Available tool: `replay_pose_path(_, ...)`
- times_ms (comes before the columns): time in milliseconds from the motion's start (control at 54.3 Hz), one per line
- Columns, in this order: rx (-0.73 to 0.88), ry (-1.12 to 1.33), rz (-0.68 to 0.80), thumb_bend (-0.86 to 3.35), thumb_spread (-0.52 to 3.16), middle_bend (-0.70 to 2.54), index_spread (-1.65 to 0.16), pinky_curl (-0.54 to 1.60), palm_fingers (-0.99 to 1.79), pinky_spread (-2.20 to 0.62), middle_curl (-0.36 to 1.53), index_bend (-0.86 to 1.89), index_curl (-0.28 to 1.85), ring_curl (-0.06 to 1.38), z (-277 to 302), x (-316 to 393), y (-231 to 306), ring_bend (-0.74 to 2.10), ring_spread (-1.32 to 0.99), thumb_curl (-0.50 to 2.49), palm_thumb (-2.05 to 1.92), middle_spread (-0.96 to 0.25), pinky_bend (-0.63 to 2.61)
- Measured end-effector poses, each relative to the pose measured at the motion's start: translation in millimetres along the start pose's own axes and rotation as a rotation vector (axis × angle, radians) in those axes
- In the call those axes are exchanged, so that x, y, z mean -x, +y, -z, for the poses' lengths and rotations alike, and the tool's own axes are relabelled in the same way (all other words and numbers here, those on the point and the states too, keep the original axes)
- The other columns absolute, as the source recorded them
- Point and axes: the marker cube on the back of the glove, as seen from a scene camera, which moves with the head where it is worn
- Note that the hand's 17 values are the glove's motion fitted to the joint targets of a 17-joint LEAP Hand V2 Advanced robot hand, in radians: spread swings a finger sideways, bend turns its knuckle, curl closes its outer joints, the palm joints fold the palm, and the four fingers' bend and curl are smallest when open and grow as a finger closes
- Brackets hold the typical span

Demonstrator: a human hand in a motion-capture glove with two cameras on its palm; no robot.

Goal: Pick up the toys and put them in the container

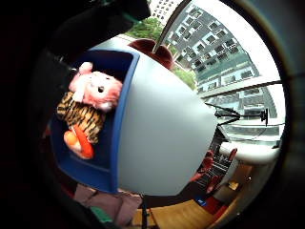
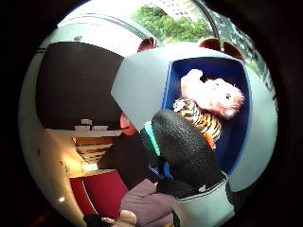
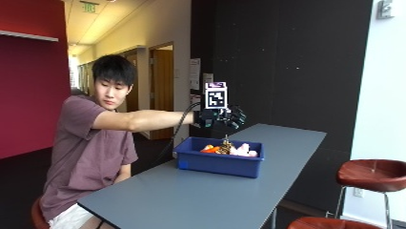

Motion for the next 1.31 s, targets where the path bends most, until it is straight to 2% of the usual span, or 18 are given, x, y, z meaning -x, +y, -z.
replay_pose_path(74,-0.004,-0.097,0.026,-0.06,1.28,0.15,-0.21,0.33,-0.17,0.04,0.33,0.10,0.25,0.32,2,9,8,0.40,-0.01,0.24,-0.08,-0.03,0.78)
replay_pose_path(203,-0.027,-0.037,0.028,-0.05,1.29,0.15,-0.20,0.33,-0.15,0.04,0.32,0.11,0.24,0.32,-2,11,17,0.40,-0.01,0.23,-0.07,-0.04,0.76)
replay_pose_path(295,-0.012,-0.118,0.043,-0.05,1.29,0.16,-0.20,0.33,-0.14,0.04,0.32,0.11,0.23,0.32,-1,-1,25,0.41,-0.01,0.22,-0.07,-0.03,0.75)
replay_pose_path(405,-0.002,0.033,0.036,-0.05,1.30,0.16,-0.20,0.33,-0.13,0.04,0.31,0.12,0.23,0.33,-10,-16,28,0.41,-0.01,0.21,-0.07,-0.05,0.75)
replay_pose_path(516,-0.009,-0.013,0.018,-0.05,1.31,0.17,-0.19,0.33,-0.12,0.04,0.31,0.12,0.23,0.33,-12,-12,29,0.41,-0.01,0.21,-0.07,-0.05,0.74)
replay_pose_path(590,-0.009,0.343,0.033,-0.04,1.31,0.17,-0.19,0.33,-0.12,0.04,0.31,0.12,0.23,0.33,-19,-44,30,0.42,-0.02,0.20,-0.06,-0.04,0.74)
replay_pose_path(608,-0.008,0.342,0.031,-0.05,1.31,0.17,-0.19,0.33,-0.12,0.04,0.31,0.12,0.23,0.33,-19,-43,30,0.41,-0.01,0.21,-0.07,-0.04,0.74)
replay_pose_path(663,-0.004,0.086,0.041,-0.04,1.32,0.17,-0.19,0.33,-0.12,0.04,0.32,0.12,0.23,0.33,-15,-18,32,0.41,-0.02,0.20,-0.06,-0.03,0.74)
replay_pose_path(756,0.007,-0.072,0.054,-0.05,1.32,0.17,-0.19,0.33,-0.12,0.04,0.32,0.12,0.23,0.33,-16,0,34,0.41,-0.02,0.20,-0.07,-0.03,0.73)
replay_pose_path(848,0.010,0.035,0.064,-0.05,1.32,0.17,-0.19,0.33,-0.12,0.04,0.32,0.12,0.23,0.33,-22,-9,33,0.41,-0.02,0.20,-0.07,-0.03,0.73)
replay_pose_path(940,0.005,-0.127,0.042,-0.04,1.32,0.18,-0.19,0.34,-0.11,0.04,0.32,0.12,0.23,0.33,-20,0,30,0.41,-0.02,0.20,-0.06,-0.02,0.73)
replay_pose_path(1106,0.024,-0.148,0.040,-0.04,1.33,0.17,-0.19,0.34,-0.11,0.04,0.33,0.12,0.23,0.33,-25,2,28,0.41,-0.02,0.20,-0.06,-0.02,0.72)
replay_pose_path(1198,0.023,0.005,0.047,-0.04,1.33,0.18,-0.19,0.34,-0.11,0.04,0.33,0.12,0.23,0.33,-31,-8,27,0.41,-0.02,0.19,-0.06,-0.01,0.72)
replay_pose_path(1271,0.027,-0.091,0.046,-0.04,1.33,0.17,-0.19,0.34,-0.11,0.04,0.33,0.12,0.23,0.34,-31,2,26,0.42,-0.02,0.19,-0.06,-0.01,0.72)
replay_pose_path(1308,0.026,0.004,0.045,-0.04,1.34,0.17,-0.19,0.34,-0.11,0.04,0.33,0.12,0.23,0.33,-34,-6,26,0.41,-0.02,0.19,-0.07,-0.01,0.72)
